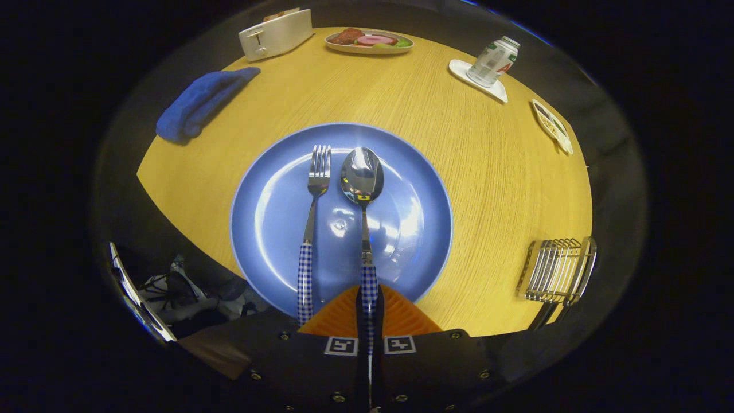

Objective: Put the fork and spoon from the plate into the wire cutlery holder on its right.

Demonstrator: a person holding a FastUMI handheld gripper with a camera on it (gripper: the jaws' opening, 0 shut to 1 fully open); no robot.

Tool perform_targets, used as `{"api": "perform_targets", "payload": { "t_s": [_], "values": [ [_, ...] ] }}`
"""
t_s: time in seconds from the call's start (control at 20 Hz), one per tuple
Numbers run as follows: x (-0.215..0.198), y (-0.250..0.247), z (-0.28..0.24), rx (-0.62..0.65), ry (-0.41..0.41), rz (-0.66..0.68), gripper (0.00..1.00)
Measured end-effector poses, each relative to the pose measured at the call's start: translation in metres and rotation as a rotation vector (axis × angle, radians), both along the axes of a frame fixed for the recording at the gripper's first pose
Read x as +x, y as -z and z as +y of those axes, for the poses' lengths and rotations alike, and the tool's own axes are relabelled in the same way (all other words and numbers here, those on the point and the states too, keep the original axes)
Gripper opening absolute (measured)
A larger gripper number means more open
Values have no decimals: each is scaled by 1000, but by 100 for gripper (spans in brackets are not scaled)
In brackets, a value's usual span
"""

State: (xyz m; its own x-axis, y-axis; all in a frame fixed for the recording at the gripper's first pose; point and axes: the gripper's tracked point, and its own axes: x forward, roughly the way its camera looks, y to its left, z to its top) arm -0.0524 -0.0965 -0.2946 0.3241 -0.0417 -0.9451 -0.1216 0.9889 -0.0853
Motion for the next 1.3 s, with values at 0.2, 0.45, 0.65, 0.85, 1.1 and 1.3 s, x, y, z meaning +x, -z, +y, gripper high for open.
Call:
{"api": "perform_targets", "payload": {
  "t_s": [0.2, 0.45, 0.65, 0.85, 1.1, 1.3],
  "values": [
    [-29, -34, -37, -71, -75, 35, 2],
    [-77, -56, -85, -46, 7, 123, 2],
    [-99, -83, -143, -96, 92, 131, 2],
    [-121, -96, -190, -130, 133, 173, 2],
    [-136, -93, -240, -211, 124, 268, 2],
    [-135, -90, -261, -259, 71, 346, 2]
  ]
}}
